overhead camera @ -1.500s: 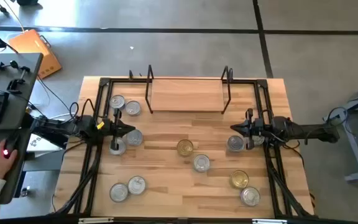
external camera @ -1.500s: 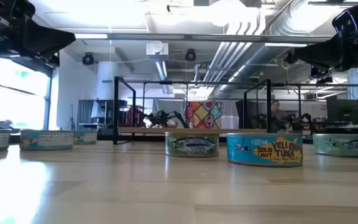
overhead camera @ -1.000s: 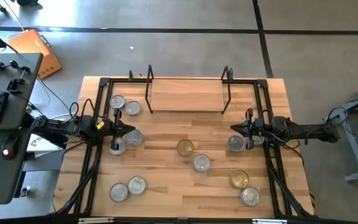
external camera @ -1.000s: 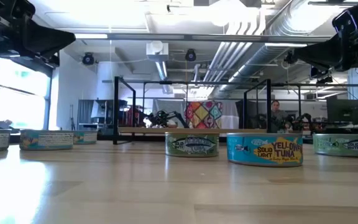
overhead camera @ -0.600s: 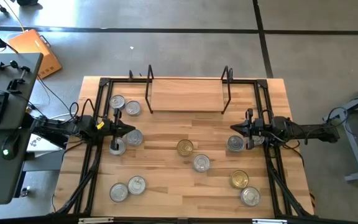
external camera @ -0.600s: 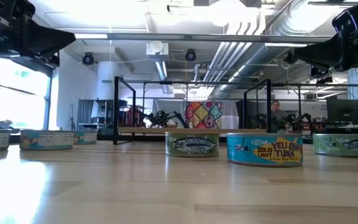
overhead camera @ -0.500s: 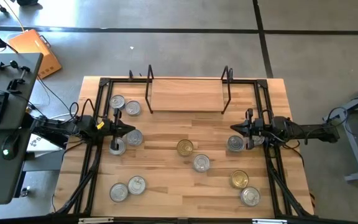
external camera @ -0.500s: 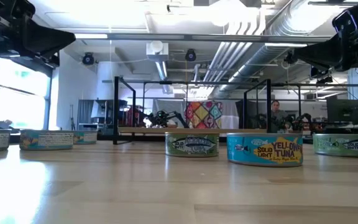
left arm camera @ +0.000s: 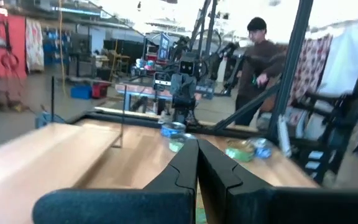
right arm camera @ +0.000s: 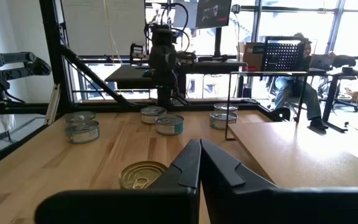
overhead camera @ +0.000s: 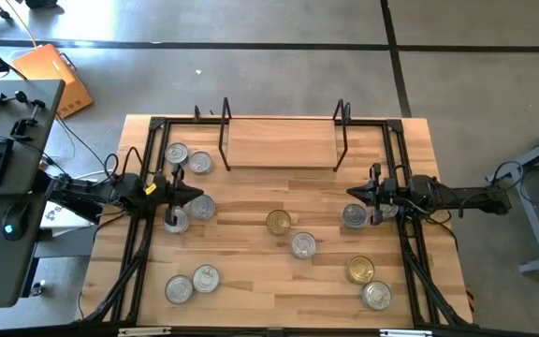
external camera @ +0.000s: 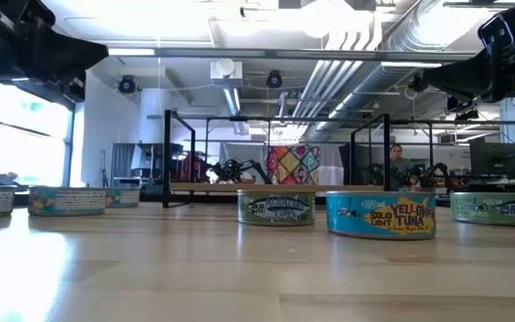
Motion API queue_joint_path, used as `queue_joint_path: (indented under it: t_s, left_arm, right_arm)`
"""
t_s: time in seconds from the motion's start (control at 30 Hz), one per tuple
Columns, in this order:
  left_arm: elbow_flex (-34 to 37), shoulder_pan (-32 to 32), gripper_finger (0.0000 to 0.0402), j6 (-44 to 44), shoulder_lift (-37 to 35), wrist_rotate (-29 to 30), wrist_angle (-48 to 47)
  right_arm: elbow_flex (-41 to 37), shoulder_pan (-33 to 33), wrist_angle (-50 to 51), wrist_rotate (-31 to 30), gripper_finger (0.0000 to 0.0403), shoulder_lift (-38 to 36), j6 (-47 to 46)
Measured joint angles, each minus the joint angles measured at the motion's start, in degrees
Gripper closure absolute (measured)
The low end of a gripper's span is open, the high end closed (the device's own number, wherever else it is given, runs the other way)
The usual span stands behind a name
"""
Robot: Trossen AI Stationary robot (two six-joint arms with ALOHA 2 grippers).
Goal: Stack canned seafood by type on shelf
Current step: Put the green tuna can on the shelf
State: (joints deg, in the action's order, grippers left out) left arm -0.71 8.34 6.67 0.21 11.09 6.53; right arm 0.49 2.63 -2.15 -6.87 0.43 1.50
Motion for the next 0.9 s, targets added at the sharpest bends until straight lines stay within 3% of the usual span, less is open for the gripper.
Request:
queue_joint_path:
  t_s: [0.13, 0.3, 0.47, 0.7, 0.9]
  left_arm:
    - [0.0, -0.2, 0.0402, -0.9, 0.0, 0.5, 2.4]
    - [0.0, -0.5, 0.0402, -3.3, 0.7, 5.7, 10.8]
    - [0.0, -0.5, 0.0401, -9.3, 5.0, 4.7, 15.2]
    - [0.0, 0.2, 0.0401, -17.7, 23.2, -2.2, 24.4]
    - [-3.2, 2.0, 0.0373, -20.8, 43.8, -1.5, 31.2]
  right_arm:
    - [0.0, 0.0, 0.0, 0.0, 0.0403, 0.0, 0.0]
    - [0.0, 0.0, 0.0, 0.0, 0.0403, 0.0, 0.0]
    - [0.0, 0.0, 0.0, 0.0, 0.0403, 0.0, 0.0]
    - [0.0, 0.0, 0.0, 0.0, 0.0403, 0.0, 0.0]
    - [0.0, 0.0, 0.0, 0.0, 0.0403, 0.0, 0.0]
